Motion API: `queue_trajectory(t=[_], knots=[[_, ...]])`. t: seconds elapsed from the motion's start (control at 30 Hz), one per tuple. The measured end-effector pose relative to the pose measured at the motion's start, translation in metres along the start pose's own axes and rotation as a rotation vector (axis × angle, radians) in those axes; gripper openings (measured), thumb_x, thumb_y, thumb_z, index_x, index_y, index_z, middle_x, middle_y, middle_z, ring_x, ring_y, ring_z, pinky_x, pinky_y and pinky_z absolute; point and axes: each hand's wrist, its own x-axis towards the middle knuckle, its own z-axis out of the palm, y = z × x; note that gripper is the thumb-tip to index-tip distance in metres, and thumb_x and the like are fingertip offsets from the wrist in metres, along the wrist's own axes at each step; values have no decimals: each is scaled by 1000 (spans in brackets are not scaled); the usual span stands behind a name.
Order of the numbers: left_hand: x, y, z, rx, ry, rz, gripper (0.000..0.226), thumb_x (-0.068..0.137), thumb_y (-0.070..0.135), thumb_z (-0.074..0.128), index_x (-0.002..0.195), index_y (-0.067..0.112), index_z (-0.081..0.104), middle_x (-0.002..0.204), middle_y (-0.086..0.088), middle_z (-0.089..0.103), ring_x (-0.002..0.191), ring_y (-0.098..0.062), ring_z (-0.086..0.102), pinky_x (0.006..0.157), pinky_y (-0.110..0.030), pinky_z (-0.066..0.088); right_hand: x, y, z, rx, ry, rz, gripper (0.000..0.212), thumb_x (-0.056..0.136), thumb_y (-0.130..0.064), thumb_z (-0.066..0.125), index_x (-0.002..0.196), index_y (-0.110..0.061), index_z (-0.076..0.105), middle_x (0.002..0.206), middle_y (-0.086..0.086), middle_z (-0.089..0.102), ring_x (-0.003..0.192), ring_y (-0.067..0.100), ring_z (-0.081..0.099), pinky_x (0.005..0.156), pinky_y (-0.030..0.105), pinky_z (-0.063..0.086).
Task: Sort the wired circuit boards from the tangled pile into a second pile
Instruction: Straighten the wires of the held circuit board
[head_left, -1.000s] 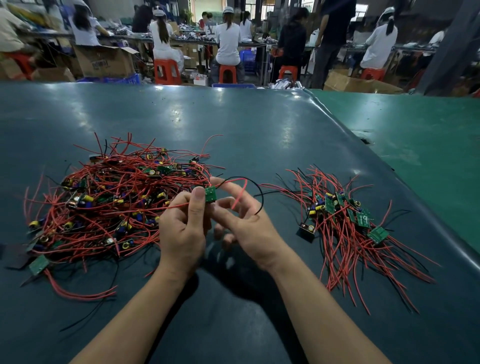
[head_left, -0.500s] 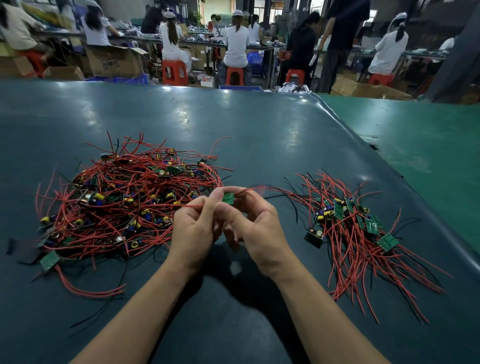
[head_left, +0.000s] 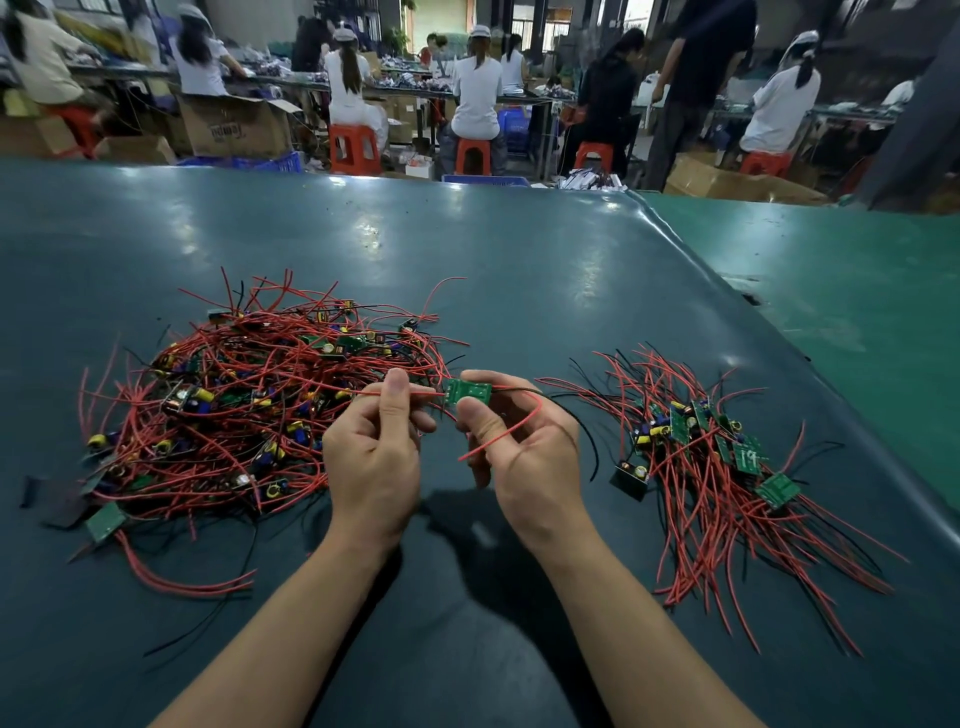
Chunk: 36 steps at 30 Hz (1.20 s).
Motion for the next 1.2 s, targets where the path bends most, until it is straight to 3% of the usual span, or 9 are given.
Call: queue_trajectory(t=[0.33,0.4,0.5,0.63,0.7,0.77,0.9,1.03,1.2], knots=[[16,-5,-10,-131,294,-67,43,105,33,41,74,12,61,48,10,52,44,-5,45,41,-20,36,-3,-6,-2,123,154,-30,14,90,-2,67,94,-15,70,61,1,61,43,11,48,38,21,39],[16,-4,-12,-139,331,-80,46,106,35,38,70,14,59,47,10,52,44,-7,45,42,-21,36,1,-8,-5,187,281,-30,9,90,-3,65,98,-9,67,64,2,66,42,12,51,36,20,39],[18,-4,-20,-66,340,-49,48,106,35,36,68,16,57,51,8,53,48,-10,47,47,-25,36,11,-17,-22,342,626,8,9,94,-15,63,97,-6,65,81,5,75,51,17,67,36,20,44],[12,-5,-20,385,186,205,31,98,36,46,76,19,60,67,6,58,64,-14,54,61,-31,44,14,-20,-38,580,908,175,11,96,-18,63,99,-8,65,107,7,72,67,18,74,48,18,51],[9,-5,-18,658,95,381,19,92,30,55,88,13,64,81,2,61,80,-21,53,76,-36,43,14,-19,-38,591,895,222,9,99,-16,58,97,-8,63,102,7,74,61,17,72,45,19,50],[10,-8,-20,913,50,436,25,88,27,60,104,10,66,103,-5,64,101,-30,53,91,-41,39,14,-19,-34,535,813,246,14,100,-18,54,91,-12,62,87,4,76,53,14,68,41,19,46],[18,-12,-31,1257,-62,123,47,89,33,62,131,13,58,136,-11,52,129,-33,37,106,-47,29,13,-15,-27,437,685,297,21,100,-18,51,83,-12,63,51,-1,63,36,9,47,36,15,32],[22,-11,-35,1339,-58,109,25,88,28,64,110,18,71,125,-8,58,118,-33,43,96,-45,33,15,-11,-27,430,654,360,22,97,-16,53,79,-11,64,44,-3,53,35,9,39,37,15,27],[22,-10,-37,1188,78,158,12,89,21,68,97,14,75,109,-9,62,107,-37,47,89,-47,34,19,-7,-30,466,595,454,17,95,-16,54,81,-11,64,46,-4,51,36,9,36,39,17,24]])
